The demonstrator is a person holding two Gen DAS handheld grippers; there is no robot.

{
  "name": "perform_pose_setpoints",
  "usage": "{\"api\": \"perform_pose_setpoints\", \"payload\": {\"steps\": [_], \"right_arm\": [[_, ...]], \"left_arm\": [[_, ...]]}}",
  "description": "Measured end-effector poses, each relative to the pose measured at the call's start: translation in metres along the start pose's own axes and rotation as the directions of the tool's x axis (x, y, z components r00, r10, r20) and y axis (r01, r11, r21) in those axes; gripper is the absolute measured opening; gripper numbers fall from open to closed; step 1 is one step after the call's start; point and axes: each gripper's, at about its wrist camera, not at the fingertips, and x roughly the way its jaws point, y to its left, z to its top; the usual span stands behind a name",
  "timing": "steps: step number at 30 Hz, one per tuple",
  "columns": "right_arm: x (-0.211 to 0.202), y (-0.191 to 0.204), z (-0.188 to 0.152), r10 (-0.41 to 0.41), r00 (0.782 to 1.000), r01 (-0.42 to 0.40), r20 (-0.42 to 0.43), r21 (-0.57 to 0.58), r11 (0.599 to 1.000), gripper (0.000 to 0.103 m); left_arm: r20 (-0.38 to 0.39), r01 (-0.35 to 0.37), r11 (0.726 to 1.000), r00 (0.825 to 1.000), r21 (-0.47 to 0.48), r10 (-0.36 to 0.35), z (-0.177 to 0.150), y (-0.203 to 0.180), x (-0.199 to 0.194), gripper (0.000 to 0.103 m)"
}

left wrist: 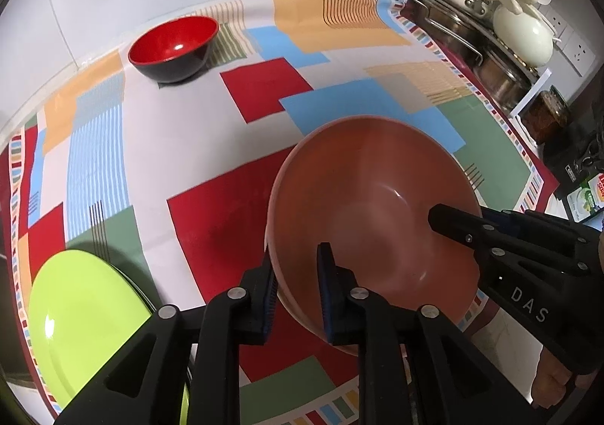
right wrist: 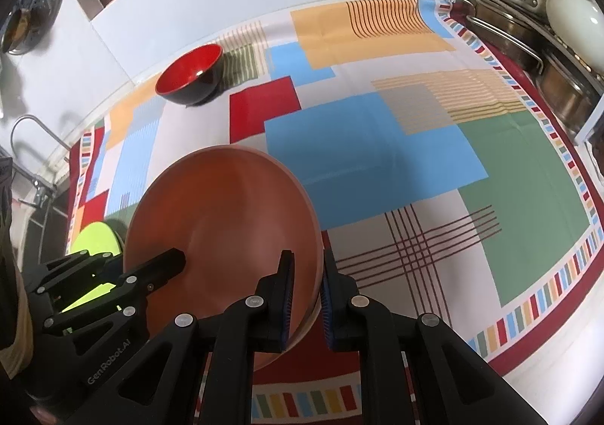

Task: Organize plates and bowls
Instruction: 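Carry the pink bowl with both grippers toward the red bowl, then lower the pink bowl onto the tablecloth and open both grippers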

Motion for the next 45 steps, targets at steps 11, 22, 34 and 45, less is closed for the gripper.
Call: {"api": "perform_pose_setpoints", "payload": {"steps": [11,22,34,45], "right_arm": [[0.005,0.001,-0.005,-0.027,0.999,0.027,-0.02,-0.024,0.999,0.016],[0.007,-0.001,-0.006,-0.006,1.0,0.005,-0.025,-0.027,1.0,0.025],[0.002,0.007,-0.008,-0.003,1.0,0.002,-0.006,-0.046,0.999,0.046],[-0.007,0.012,-0.006,0.012,1.0,-0.011,0.026,-0.05,0.999,0.046]], "left_arm": [[-0.01,0.005,1.0,1.0,0.006,-0.005,-0.003,-0.004,0.003,0.023],[0.019,-0.009,1.0,1.0,0.011,0.009,-0.005,-0.005,-0.006,0.04],[0.05,-0.021,1.0,0.999,-0.013,0.022,-0.007,0.004,-0.015,0.044],[0.104,-0.034,0.999,0.994,-0.031,0.037,-0.003,0.011,-0.032,0.044]]}}
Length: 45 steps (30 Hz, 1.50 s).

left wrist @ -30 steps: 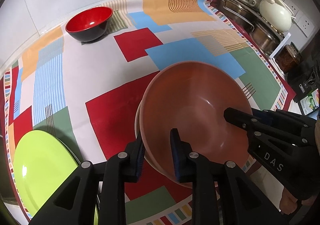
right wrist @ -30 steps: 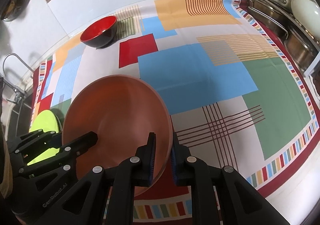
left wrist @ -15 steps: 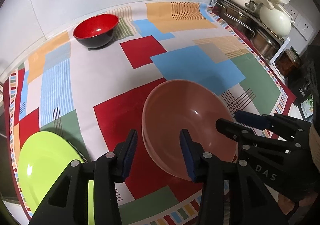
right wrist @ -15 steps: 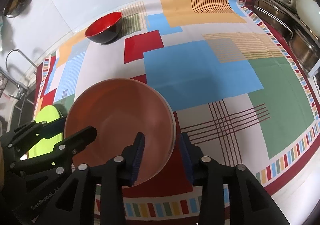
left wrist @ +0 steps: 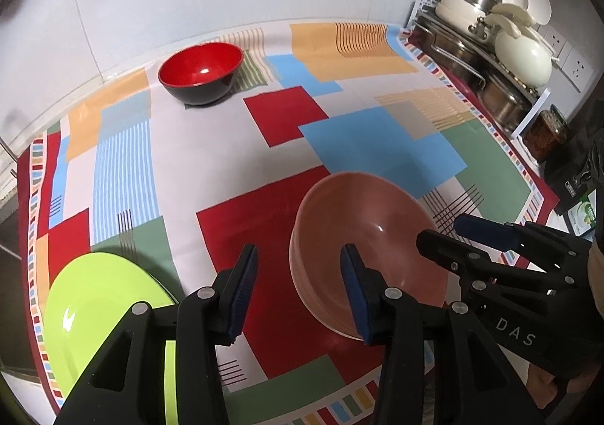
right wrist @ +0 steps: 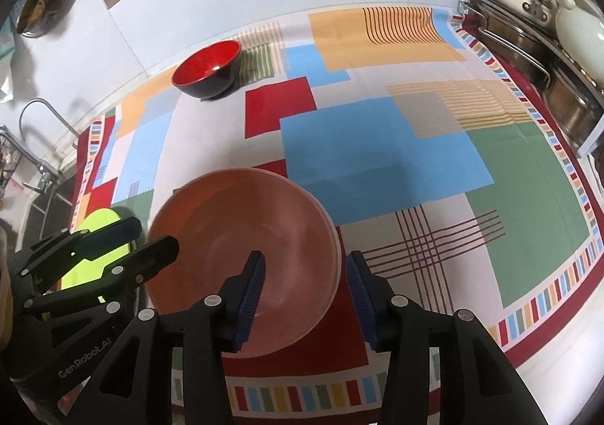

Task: Organize plates and bowls
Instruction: 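Lower the pink bowl onto the tablecloth and open both grippers, then move both grippers to the rim of the red-and-black bowl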

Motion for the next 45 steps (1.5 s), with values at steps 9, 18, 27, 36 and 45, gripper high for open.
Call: {"api": "perform_pose_setpoints", "payload": {"steps": [9,18,27,36,45], "right_arm": [[-0.01,0.014,0.016,0.034,0.998,-0.034,0.045,-0.007,0.999,0.054],[-0.014,0.038,0.049,0.061,0.992,-0.056,0.113,-0.042,0.998,0.058],[-0.014,0.066,0.097,0.078,0.977,-0.06,0.196,-0.1,0.993,0.058],[0.002,0.091,0.147,0.08,0.978,-0.047,0.193,-0.169,0.984,0.058],[0.038,0.106,0.194,0.077,0.985,-0.043,0.154,-0.215,0.976,0.058]], "left_arm": [[0.088,-0.038,0.999,0.995,-0.034,0.04,0.016,0.023,-0.023,0.065],[0.163,-0.105,0.993,0.98,-0.058,0.113,0.041,0.055,-0.038,0.076],[0.196,-0.124,0.988,0.97,-0.09,0.14,0.079,0.095,-0.044,0.079],[0.206,-0.204,0.976,0.955,-0.072,0.215,0.12,0.125,-0.034,0.081],[0.172,-0.249,0.967,0.952,-0.049,0.254,0.16,0.149,0.0,0.081]]}}
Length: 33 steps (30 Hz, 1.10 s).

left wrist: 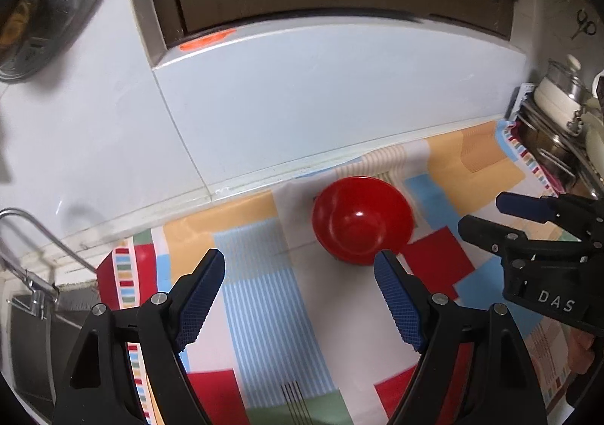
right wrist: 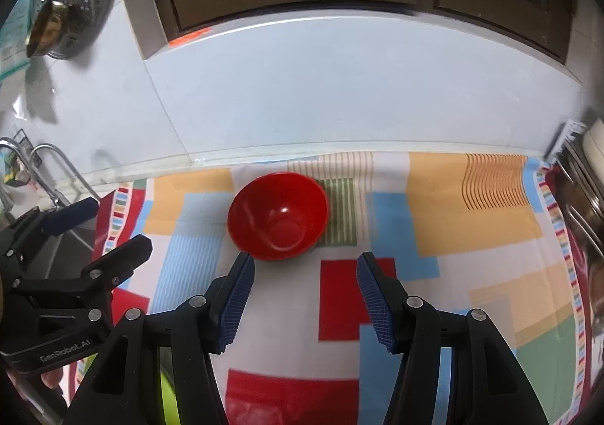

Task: Organize plates and bowls
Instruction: 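Move both grippers to the rim of the red-and-black bowl, then close both grippers on the rim of the red bowl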

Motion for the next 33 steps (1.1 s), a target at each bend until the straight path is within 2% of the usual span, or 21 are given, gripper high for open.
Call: {"api": "perform_pose_setpoints", "payload": {"steps": [11,19,28,32,33], "right_arm": [[0.074,-0.013,0.027,0.002,0.997,-0.003,-0.078,-0.008,1.0,0.057],[0.123,-0.019,0.027,0.017,0.987,-0.018,-0.161,-0.001,1.0,0.044],[0.15,-0.028,0.021,0.051,0.975,-0.044,-0.215,0.039,0.998,0.026],[0.151,-0.028,0.02,0.052,0.976,-0.045,-0.21,0.04,0.998,0.024],[0.152,-0.028,0.02,0.057,0.976,-0.048,-0.212,0.046,0.998,0.02]], "left_arm": [[-0.074,0.047,0.999,0.996,0.01,-0.046,0.014,0.003,0.076,0.079],[-0.147,0.059,0.998,0.988,0.006,-0.057,0.012,-0.002,0.123,0.076],[-0.202,0.085,0.996,0.976,0.0,-0.083,0.014,-0.012,0.151,0.057],[-0.222,0.106,0.994,0.969,-0.006,-0.105,0.014,-0.014,0.157,0.044],[-0.227,0.109,0.994,0.968,-0.008,-0.107,0.014,-0.014,0.158,0.042]]}}
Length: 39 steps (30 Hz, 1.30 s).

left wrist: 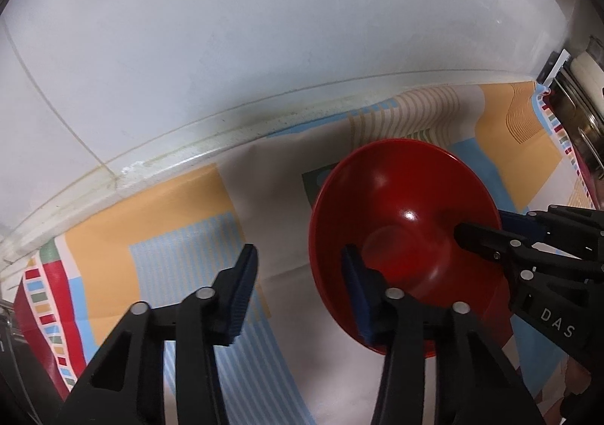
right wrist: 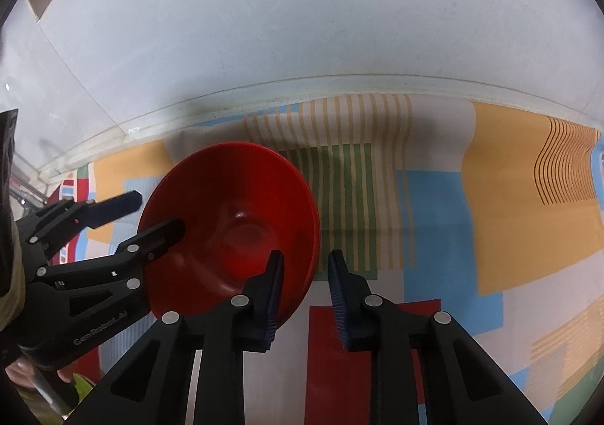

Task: Organize plates and bowls
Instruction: 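Close both grippers on the rim of the red bowl, then lift the red bowl and carry it over the pink bowl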

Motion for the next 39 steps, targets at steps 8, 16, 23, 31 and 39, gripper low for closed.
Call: {"api": "perform_pose_setpoints", "payload": {"steps": [8,16,23,31,39], "right_arm": [[0.004,-0.001,0.003,0.015,1.0,-0.015,-0.007,0.011,1.0,0.015],[0.007,-0.001,0.003,0.02,1.0,-0.02,-0.017,0.032,0.999,0.013],[-0.004,0.002,-0.002,0.021,1.0,-0.021,-0.005,0.037,0.999,0.013],[-0.043,0.011,-0.015,0.0,0.999,-0.002,0.053,0.023,1.0,0.013],[-0.089,0.014,-0.044,-0.005,0.993,-0.001,0.118,0.045,0.999,0.013]], "left_arm": [[-0.023,0.05,0.999,0.998,0.001,-0.05,0.002,-0.01,0.002,0.016],[-0.018,0.023,1.0,1.0,-0.007,-0.023,0.001,-0.022,-0.008,0.013],[0.013,0.028,0.999,1.0,-0.017,-0.028,-0.007,-0.023,-0.032,0.012],[0.061,0.053,0.999,0.997,-0.011,-0.052,-0.023,-0.038,-0.077,0.012],[0.124,0.078,0.997,0.989,-0.013,-0.076,-0.051,-0.04,-0.123,0.012]]}}
